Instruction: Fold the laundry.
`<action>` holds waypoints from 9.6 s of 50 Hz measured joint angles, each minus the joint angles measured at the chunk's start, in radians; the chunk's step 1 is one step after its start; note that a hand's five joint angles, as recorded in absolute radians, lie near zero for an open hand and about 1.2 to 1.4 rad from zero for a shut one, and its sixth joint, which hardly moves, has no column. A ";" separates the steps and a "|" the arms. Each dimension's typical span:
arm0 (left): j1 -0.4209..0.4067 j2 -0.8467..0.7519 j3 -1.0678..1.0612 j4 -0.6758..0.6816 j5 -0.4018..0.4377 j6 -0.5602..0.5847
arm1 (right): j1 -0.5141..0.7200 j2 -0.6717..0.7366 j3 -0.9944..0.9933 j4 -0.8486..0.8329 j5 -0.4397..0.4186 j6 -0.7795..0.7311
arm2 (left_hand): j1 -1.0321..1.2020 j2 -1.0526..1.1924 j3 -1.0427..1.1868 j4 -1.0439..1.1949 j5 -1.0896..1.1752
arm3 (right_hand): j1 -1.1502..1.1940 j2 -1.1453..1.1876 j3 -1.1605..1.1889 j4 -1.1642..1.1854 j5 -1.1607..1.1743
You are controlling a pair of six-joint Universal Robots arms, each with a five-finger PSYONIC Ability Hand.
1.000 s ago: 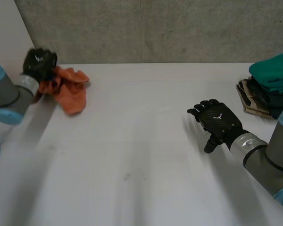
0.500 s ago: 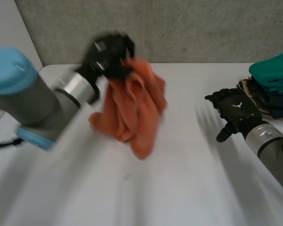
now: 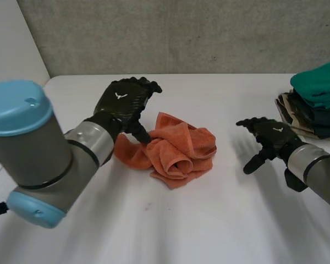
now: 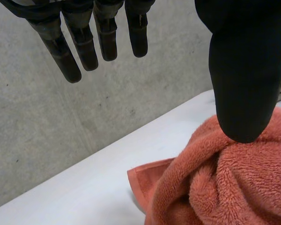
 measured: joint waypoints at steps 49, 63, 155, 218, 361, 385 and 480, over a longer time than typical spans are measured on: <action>0.100 0.053 0.229 -0.168 0.145 -0.136 | 0.207 -0.157 -0.375 -0.090 0.042 -0.351 | 0.748 0.864 0.858 0.875 0.815 | 0.841 0.956 0.977 0.982 0.893; 0.134 -0.205 0.189 -0.012 0.068 -0.086 | 0.232 0.020 -0.438 0.146 0.061 -0.372 | 0.750 0.867 0.859 0.877 0.815 | 0.859 0.958 0.979 0.983 0.930; 0.256 -0.526 0.448 -0.285 0.020 0.522 | 0.261 0.204 -0.102 -0.248 0.125 -0.416 | 0.384 0.357 0.354 0.366 0.375 | 0.869 0.958 0.980 0.986 0.957; 0.280 -0.209 0.516 0.693 -0.069 0.066 | 0.160 0.115 -0.703 -0.497 0.267 -0.649 | 0.826 0.870 0.866 0.879 0.839 | 0.869 0.958 0.983 0.987 0.971; 0.196 0.317 -0.044 0.133 -0.036 0.003 | 0.407 0.537 -0.603 0.044 -0.036 -0.455 | 0.826 0.870 0.866 0.879 0.839 | 0.471 0.498 0.506 0.499 0.389; 0.234 0.325 -0.086 0.133 -0.031 0.003 | 0.422 0.635 -0.766 0.000 -0.033 -0.445 | 0.826 0.870 0.866 0.879 0.839 | 0.915 0.966 0.972 0.975 0.932; 0.462 -0.134 -0.114 0.311 0.067 0.023 | 0.051 0.178 -0.277 -0.148 0.145 -0.492 | 0.826 0.871 0.867 0.879 0.839 | 0.915 0.968 0.983 0.987 0.946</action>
